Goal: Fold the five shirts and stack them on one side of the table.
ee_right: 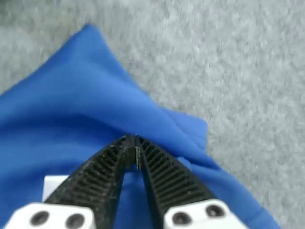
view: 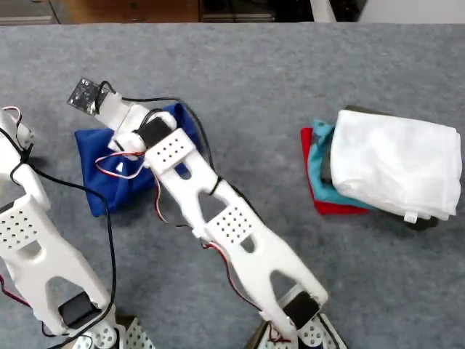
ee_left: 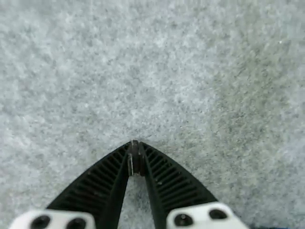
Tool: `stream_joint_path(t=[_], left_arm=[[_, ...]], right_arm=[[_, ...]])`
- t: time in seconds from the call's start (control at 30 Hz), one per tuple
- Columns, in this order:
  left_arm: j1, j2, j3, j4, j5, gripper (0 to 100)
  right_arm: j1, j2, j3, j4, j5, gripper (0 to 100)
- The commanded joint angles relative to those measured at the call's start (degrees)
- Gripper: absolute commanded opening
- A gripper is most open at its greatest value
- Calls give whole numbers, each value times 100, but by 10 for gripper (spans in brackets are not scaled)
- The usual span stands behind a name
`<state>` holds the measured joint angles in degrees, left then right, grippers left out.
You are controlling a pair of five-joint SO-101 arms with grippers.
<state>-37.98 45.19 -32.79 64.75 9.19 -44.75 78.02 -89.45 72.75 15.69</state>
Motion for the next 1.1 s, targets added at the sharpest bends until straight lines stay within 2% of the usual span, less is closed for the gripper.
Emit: stream_joint_path(t=[0.0, 0.3, 0.53, 0.9, 1.07], left_arm=[[88, -66, -220, -97, 18, 20], [88, -66, -220, -97, 18, 20], [88, -66, -211, -97, 18, 20], [88, -66, -211, -88, 18, 20], [88, -66, -211, -88, 18, 20]], right_arm=[[171, -40, -611, 554, -9, 5], [189, -268, -611, 1767, 26, 5], [286, -532, -611, 2919, 686, 5], [1332, -1235, -444, 2980, 642, 5], [1473, -2132, 1253, 2980, 343, 5]])
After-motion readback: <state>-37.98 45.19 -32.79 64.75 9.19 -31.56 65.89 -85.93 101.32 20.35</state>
